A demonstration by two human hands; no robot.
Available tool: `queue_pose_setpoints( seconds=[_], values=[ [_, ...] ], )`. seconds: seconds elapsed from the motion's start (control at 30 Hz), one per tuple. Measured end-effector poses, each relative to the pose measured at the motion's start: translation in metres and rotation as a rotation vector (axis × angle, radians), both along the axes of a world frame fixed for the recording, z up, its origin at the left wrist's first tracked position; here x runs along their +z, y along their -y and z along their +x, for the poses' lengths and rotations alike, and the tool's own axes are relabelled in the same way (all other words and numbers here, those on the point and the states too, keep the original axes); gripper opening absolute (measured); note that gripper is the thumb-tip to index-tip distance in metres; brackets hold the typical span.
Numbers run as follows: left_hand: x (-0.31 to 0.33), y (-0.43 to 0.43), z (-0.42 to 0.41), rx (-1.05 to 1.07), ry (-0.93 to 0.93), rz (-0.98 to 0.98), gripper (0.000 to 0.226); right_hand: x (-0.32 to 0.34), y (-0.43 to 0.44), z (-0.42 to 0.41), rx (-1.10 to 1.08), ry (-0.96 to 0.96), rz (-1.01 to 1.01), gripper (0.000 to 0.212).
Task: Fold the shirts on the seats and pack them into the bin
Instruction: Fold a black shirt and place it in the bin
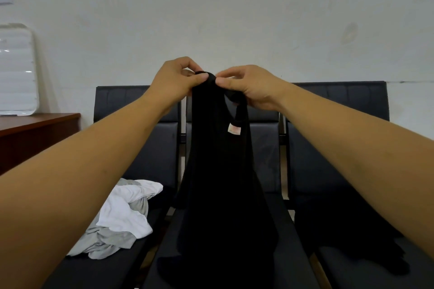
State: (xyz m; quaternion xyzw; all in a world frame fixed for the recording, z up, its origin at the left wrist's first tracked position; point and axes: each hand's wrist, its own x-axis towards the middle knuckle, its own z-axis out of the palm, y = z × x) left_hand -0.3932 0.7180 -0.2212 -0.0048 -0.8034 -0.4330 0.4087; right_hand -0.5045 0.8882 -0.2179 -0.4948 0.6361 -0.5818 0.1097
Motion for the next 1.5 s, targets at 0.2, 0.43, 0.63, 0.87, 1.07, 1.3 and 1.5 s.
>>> queue_pose_setpoints(
  seconds=[0.2, 0.43, 0.63, 0.87, 1.07, 1.3, 1.5],
  values=[
    [-0.029, -0.002, -0.005, -0.180, -0.017, 0.221, 0.016, -0.013, 0.017, 0.008, -0.096, -0.092, 0.040, 0.015],
    [-0.133, -0.010, 0.000, -0.435, 0.639, 0.112, 0.039, -0.011, 0.026, 0.007, -0.221, 0.133, -0.040, 0.013],
    [-0.184, -0.020, -0.006, -0.490, 0.663, 0.464, 0.047, -0.036, 0.039, -0.025, -0.403, 0.370, -0.032, 0.012],
    [-0.179, -0.032, -0.016, -0.623, 0.468, 0.930, 0.048, -0.110, 0.033, -0.046, -0.267, 0.752, 0.154, 0.006],
    [-0.178, -0.015, -0.024, -0.608, 0.371, 1.050, 0.055, -0.189, 0.004, -0.049, 0.002, 0.838, 0.404, 0.066],
    [-0.177, 0.003, -0.024, -0.468, 0.374, 1.037, 0.044, -0.226, -0.028, -0.052, 0.181, 0.742, 0.632, 0.080],
    [-0.186, 0.015, -0.021, -0.333, 0.486, 1.003, 0.032, -0.228, -0.039, -0.043, 0.226, 0.741, 0.389, 0.043]
  ],
)
